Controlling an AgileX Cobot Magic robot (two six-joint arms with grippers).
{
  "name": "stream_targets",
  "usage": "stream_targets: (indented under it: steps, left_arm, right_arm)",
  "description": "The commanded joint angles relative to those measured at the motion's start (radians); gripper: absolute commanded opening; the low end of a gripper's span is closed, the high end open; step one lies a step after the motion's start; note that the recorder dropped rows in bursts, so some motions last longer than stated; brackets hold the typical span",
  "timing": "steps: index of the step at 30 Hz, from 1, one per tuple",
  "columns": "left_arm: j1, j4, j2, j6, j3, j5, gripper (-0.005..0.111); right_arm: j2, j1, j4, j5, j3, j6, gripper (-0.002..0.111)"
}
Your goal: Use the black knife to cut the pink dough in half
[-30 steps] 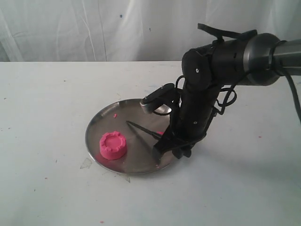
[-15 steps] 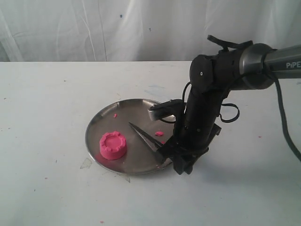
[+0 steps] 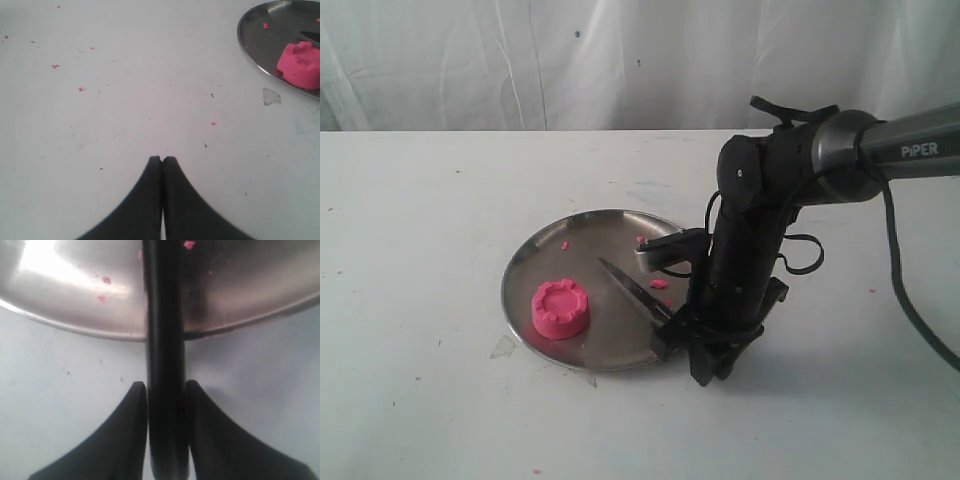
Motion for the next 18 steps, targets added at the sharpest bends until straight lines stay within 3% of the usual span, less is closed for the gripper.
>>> stream_targets:
  steps: [1,5,9,18]
  left_arm:
    - [-0.008,-0.008,-0.005,0.000,0.003,0.011,0.000]
    - [-0.008,-0.008,-0.005,0.000,0.003,0.011,0.000]
    - [-0.008,-0.008,-0.005,0.000,0.003,0.011,0.000]
    - [-0.008,-0.008,-0.005,0.000,0.003,0.011,0.000]
  right_arm:
    - [-0.002,-0.007,-0.001,-0.014,0.002,-0.012,0.030]
    - [-0.002,-0.007,-0.020,-0.016,0.002,-0.012,0.028]
    - [-0.004,-0.007,-0.020,-0.020,0.002,-0.012,0.002]
    - [-0.040,-0.007,-0.049,-0.044,-0.006,-0.010,0.000]
